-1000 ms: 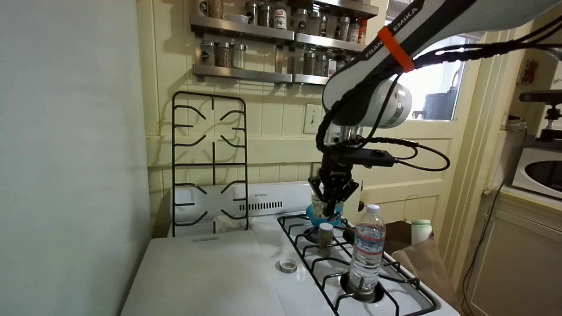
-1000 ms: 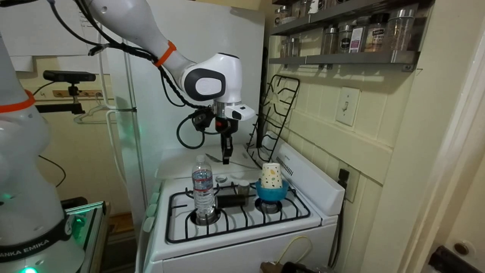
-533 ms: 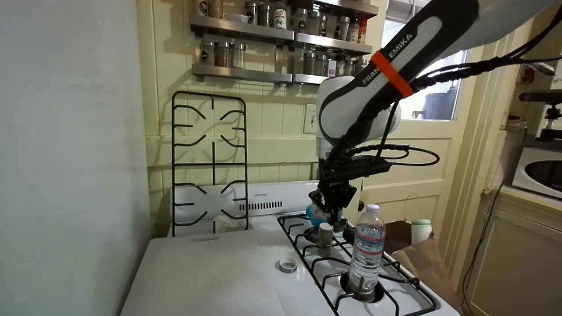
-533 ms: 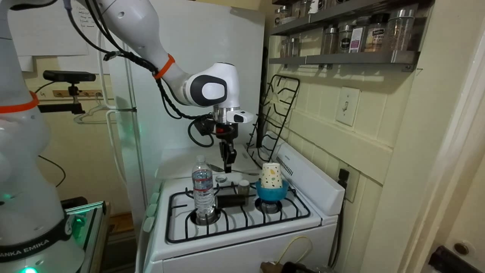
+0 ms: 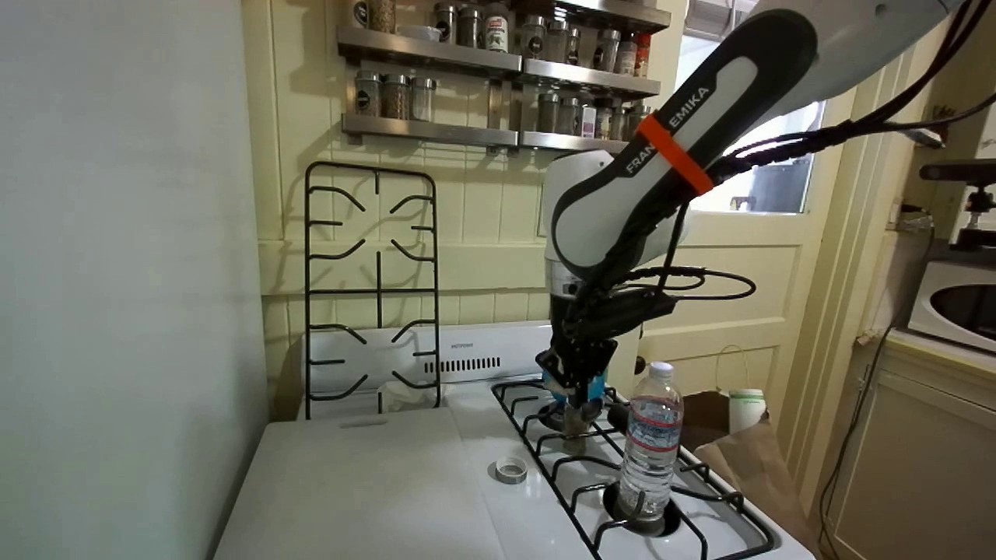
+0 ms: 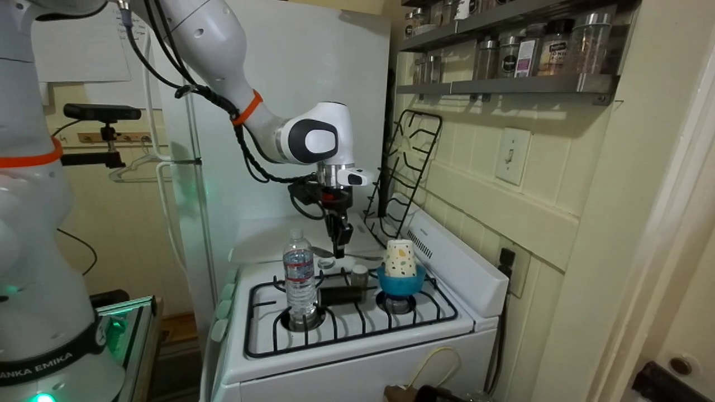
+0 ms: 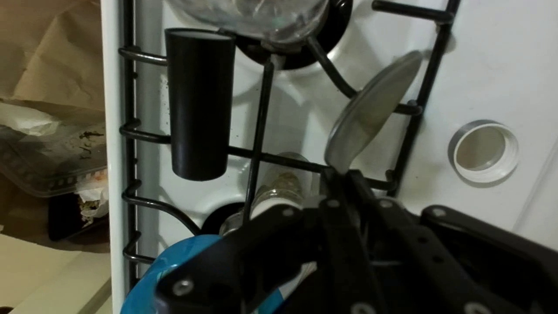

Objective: Move the spoon to the right

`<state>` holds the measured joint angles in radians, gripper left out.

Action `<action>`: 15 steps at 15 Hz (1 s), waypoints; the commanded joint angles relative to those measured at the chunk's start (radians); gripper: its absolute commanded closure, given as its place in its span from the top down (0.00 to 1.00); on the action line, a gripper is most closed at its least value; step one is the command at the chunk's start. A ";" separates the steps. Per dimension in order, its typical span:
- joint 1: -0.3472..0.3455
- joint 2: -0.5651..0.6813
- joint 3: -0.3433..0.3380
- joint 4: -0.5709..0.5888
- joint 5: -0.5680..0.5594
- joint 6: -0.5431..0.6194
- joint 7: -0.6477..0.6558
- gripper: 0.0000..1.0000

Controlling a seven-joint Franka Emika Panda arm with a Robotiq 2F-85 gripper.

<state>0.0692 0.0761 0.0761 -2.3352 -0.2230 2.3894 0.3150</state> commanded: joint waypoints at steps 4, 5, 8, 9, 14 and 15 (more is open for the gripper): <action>0.031 0.074 -0.023 0.034 -0.159 0.029 0.104 0.02; 0.034 0.082 -0.025 0.039 -0.168 0.030 0.114 0.02; 0.048 0.105 -0.034 0.053 -0.193 0.036 0.148 0.02; 0.051 0.112 -0.037 0.058 -0.194 0.029 0.150 0.02; 0.069 0.130 -0.053 0.077 -0.203 -0.001 0.164 0.48; 0.069 0.129 -0.054 0.077 -0.197 -0.007 0.157 0.57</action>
<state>0.1184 0.1919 0.0388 -2.2746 -0.3996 2.4087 0.4513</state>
